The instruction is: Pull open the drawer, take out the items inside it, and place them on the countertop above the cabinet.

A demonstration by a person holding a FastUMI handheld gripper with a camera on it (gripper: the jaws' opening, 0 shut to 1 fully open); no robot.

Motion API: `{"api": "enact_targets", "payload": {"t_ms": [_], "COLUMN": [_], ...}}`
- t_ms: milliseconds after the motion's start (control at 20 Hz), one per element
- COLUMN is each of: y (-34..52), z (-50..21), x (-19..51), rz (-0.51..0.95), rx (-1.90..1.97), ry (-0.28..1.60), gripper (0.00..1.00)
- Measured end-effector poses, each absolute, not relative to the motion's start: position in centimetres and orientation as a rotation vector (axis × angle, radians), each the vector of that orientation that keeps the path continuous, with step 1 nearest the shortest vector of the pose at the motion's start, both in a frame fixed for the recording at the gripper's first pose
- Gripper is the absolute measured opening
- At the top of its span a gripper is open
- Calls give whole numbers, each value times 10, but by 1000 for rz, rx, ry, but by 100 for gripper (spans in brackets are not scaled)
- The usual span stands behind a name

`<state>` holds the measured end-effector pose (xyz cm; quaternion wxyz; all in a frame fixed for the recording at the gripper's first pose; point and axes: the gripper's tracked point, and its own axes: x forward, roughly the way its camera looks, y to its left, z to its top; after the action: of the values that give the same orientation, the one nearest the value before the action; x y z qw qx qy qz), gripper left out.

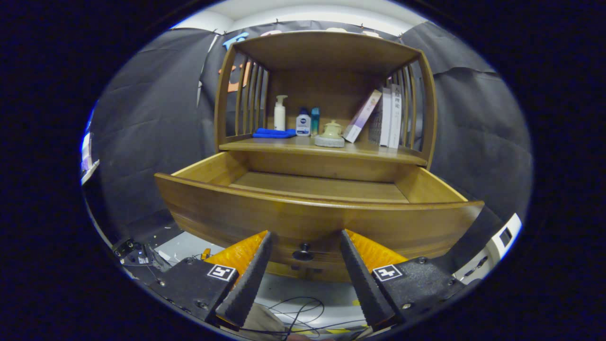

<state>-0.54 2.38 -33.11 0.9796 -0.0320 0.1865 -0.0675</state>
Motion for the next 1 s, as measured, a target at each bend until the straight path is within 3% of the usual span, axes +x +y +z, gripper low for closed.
{"api": "enact_targets", "payload": {"t_ms": [450, 1000], "y": [17, 13], "z": [-334, -322], "x": [7, 51], "rz": [-249, -243], "rx": [-91, -67], "ry": [348, 327], "gripper": [92, 94]}}
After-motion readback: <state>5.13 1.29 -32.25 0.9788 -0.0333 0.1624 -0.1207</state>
